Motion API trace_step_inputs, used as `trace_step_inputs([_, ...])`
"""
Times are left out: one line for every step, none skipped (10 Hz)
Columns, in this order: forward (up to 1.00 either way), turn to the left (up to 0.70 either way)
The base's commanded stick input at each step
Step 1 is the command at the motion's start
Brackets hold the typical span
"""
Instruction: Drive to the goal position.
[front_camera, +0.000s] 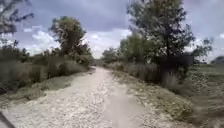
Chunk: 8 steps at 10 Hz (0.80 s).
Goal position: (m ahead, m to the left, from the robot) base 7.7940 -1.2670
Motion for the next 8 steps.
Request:
trace_step_inputs([0.5, 0.01])
trace_step_inputs([0.5, 0.01])
trace_step_inputs([0.5, 0.01])
trace_step_inputs([0.5, 0.01])
trace_step_inputs([0.5, 0.01])
trace_step_inputs([0.5, 0.01])
trace_step_inputs([0.5, 0.01])
trace_step_inputs([0.5, 0.01])
